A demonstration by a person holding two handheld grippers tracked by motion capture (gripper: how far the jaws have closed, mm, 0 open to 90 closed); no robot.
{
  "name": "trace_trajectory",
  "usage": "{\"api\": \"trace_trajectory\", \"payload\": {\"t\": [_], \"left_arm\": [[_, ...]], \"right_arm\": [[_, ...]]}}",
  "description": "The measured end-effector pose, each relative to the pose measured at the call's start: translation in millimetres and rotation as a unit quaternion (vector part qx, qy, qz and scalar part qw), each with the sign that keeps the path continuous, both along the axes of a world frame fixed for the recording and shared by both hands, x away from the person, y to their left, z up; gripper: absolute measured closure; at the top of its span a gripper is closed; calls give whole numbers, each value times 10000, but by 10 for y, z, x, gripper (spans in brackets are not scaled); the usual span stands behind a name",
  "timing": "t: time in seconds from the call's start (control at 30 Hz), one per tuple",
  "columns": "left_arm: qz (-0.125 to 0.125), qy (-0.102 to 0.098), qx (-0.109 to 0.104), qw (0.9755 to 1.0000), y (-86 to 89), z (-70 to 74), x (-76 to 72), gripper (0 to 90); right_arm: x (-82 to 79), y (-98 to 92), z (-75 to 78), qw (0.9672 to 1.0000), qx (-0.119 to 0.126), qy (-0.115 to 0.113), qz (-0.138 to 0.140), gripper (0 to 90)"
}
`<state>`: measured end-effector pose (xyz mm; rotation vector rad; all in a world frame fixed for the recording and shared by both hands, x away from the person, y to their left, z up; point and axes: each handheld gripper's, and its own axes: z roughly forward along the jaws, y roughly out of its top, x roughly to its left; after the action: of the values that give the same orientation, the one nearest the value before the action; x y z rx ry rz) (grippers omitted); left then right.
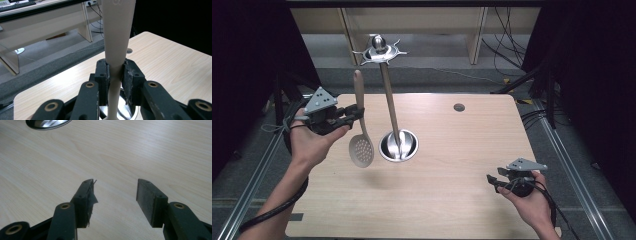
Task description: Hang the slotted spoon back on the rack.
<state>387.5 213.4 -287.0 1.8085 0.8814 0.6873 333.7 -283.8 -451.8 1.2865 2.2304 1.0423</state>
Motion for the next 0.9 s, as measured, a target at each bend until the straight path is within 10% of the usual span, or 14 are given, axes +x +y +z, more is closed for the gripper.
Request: {"api": "trace_trajectory", "payload": {"t": [0.9], "left_arm": [[40, 90, 63, 9999, 19, 166, 102, 743]], "right_arm": [[-11, 3, 2, 10000, 11, 1, -94, 487]]}}
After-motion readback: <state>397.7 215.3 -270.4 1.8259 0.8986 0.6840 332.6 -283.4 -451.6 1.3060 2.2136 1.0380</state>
